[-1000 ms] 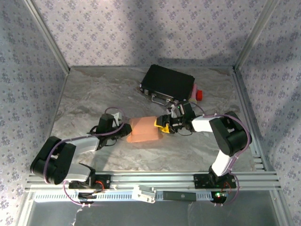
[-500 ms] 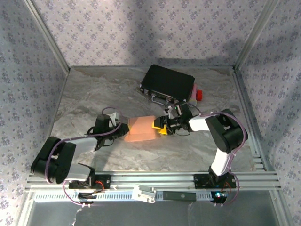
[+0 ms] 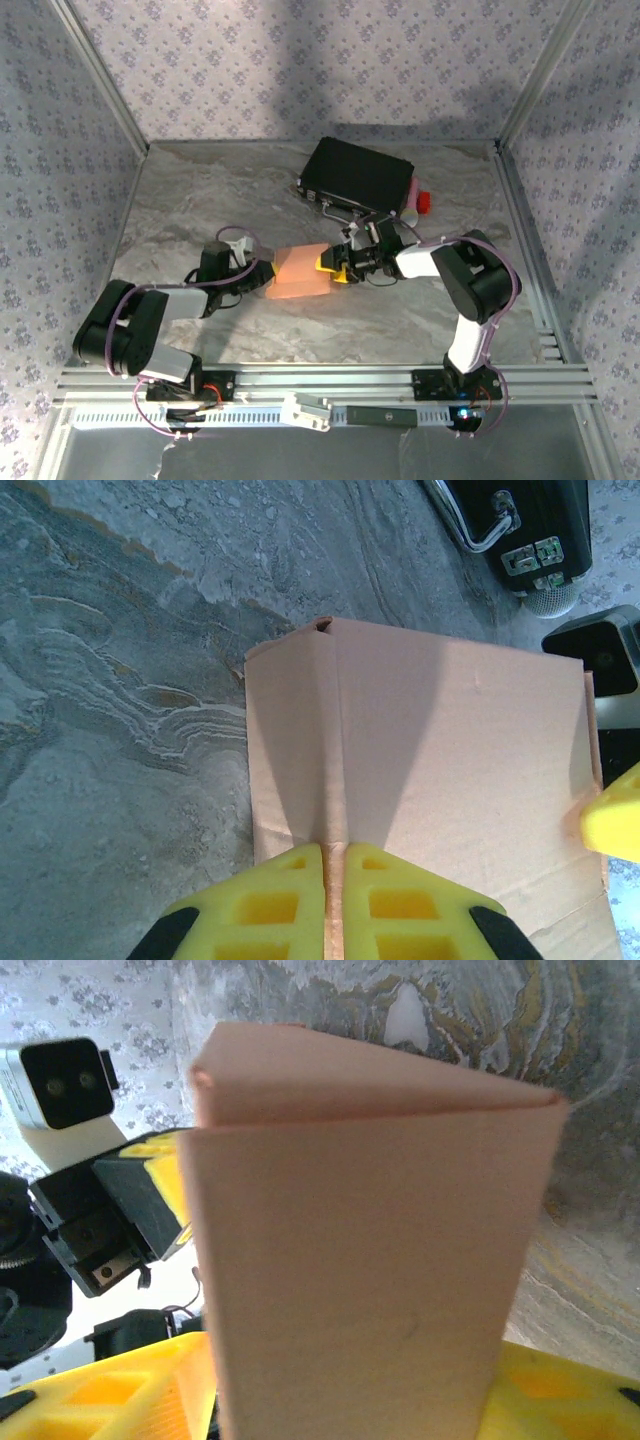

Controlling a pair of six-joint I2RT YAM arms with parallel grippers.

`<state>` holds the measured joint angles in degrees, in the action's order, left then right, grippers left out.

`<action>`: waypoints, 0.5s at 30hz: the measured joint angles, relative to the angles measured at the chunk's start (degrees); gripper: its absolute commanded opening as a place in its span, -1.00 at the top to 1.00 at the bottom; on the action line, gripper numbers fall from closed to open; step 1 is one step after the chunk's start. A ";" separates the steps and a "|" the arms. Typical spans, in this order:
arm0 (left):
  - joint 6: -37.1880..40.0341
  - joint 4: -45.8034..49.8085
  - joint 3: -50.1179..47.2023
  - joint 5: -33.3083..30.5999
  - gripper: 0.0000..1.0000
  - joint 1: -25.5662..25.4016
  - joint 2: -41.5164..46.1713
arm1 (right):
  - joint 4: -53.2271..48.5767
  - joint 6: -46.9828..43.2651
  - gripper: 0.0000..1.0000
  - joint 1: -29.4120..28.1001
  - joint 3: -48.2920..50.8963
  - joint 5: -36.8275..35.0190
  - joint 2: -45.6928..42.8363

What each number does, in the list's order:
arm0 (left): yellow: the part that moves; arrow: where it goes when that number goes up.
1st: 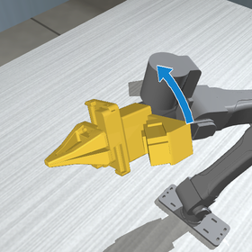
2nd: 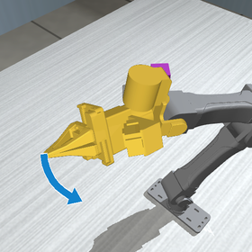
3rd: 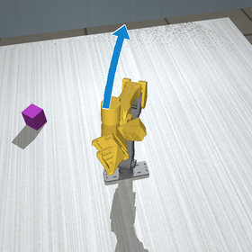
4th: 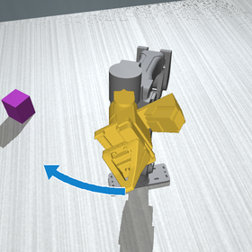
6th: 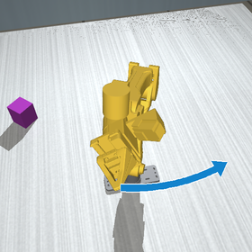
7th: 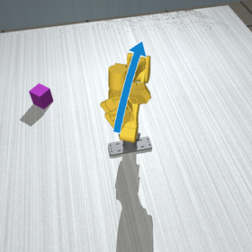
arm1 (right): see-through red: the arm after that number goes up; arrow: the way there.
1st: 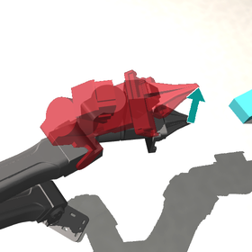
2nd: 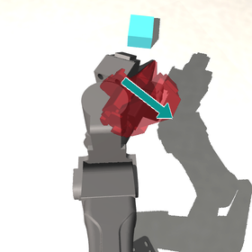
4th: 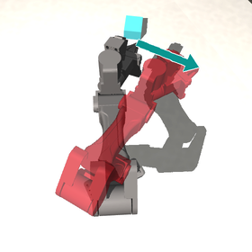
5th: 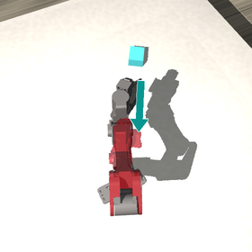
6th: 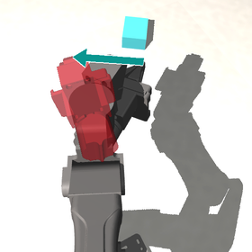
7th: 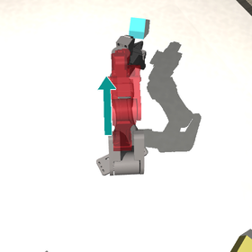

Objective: Fold the paper box

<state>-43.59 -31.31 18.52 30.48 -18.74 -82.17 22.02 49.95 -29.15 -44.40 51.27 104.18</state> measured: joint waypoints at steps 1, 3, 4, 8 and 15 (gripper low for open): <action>0.00 0.04 0.00 -0.02 0.77 0.00 0.04 | 0.72 0.87 -0.08 0.00 0.00 0.02 0.11; 0.00 0.74 0.00 -0.33 0.68 0.00 0.66 | 2.23 2.64 0.05 0.00 0.02 -0.02 0.22; -0.02 1.64 0.00 -0.59 0.59 0.00 1.33 | 3.10 3.65 0.10 0.00 0.04 -0.02 0.24; 0.57 8.17 0.02 -2.62 0.24 0.00 5.68 | 5.92 8.92 0.18 -0.13 0.37 0.00 0.24; 7.23 28.00 2.75 -8.41 -0.10 -0.94 23.19 | 5.33 17.75 0.29 0.52 -0.50 0.26 0.20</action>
<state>-36.36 -3.31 21.28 22.06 -19.68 -58.98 27.35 67.70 -28.62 -44.91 51.53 104.38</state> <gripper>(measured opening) 0.499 0.436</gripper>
